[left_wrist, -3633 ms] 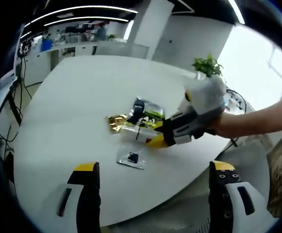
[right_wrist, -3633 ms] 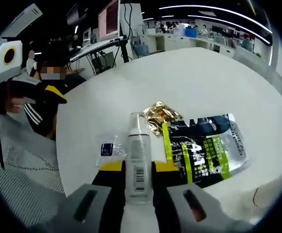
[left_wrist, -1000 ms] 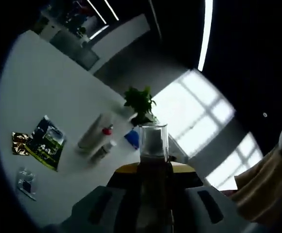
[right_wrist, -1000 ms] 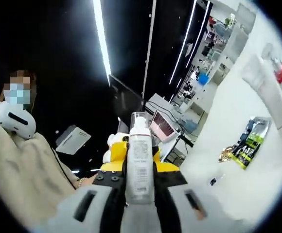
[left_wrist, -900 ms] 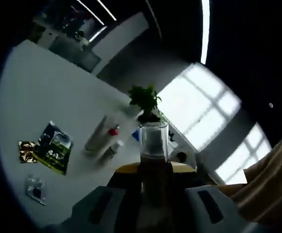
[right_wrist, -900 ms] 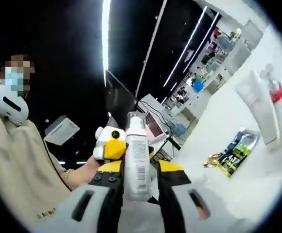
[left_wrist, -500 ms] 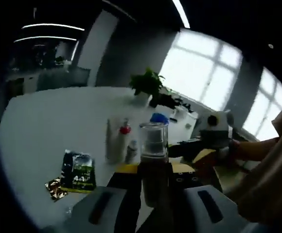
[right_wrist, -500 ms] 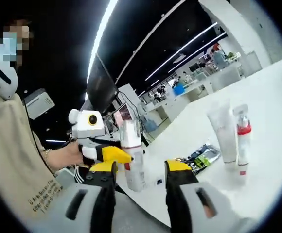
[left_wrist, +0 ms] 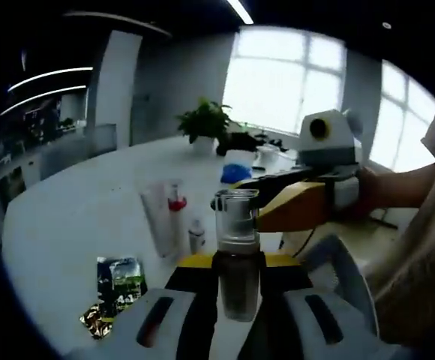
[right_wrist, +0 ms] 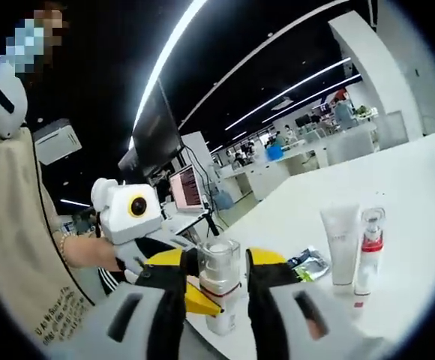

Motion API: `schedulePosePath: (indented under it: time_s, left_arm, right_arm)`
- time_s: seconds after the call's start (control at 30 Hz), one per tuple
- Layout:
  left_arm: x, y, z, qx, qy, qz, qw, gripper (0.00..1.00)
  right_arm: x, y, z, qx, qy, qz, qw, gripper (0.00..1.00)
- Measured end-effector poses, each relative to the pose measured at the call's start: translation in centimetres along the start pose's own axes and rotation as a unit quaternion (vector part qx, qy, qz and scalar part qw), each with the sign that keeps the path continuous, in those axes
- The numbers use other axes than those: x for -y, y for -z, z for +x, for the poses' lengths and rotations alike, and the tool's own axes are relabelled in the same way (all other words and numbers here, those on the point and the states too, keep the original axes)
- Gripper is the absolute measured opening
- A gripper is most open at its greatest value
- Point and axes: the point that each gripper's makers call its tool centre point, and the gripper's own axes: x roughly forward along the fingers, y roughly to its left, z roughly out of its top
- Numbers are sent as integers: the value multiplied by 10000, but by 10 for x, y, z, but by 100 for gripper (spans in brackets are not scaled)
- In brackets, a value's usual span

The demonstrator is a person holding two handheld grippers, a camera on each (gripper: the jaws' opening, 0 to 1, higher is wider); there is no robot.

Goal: Arrange the skincare products in the storage area until every visible bottle or jar stands upright without overlapping.

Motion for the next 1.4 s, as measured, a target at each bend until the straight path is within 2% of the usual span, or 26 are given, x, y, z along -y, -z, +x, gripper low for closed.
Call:
schedulePosePath:
  time_s: [0.13,0.27,0.4,0.7,0.83,1.13,1.4]
  left_arm:
    - [0,1,4,-32,56,86,9999,17]
    - [-2,3,8,-55,103,142,9998,17]
    - [-6,7,14,-132,116,369,9992,18]
    - [-14,27,34,-489,240,662,9963,19]
    - [-19,35,44,-633,265,704,9952,19]
    - [-33,48,63,-875,344,831,9921,18]
    - [-49,66,88,-1058,293,1134,9875,17]
  right_arm:
    - [6,2,-1,-62,131,-144,9998,23]
    - [9,5,-1,-125,213,-281,9993,21]
    - [13,9,0,-271,338,-460,9980,21]
    - [29,26,5,-811,464,-921,9914,21]
    - [36,31,8,-945,465,-1045,9889,21]
    - [57,48,12,-1394,440,-1400,9793,21]
    - [84,69,12,-1864,575,-1701,9659,21]
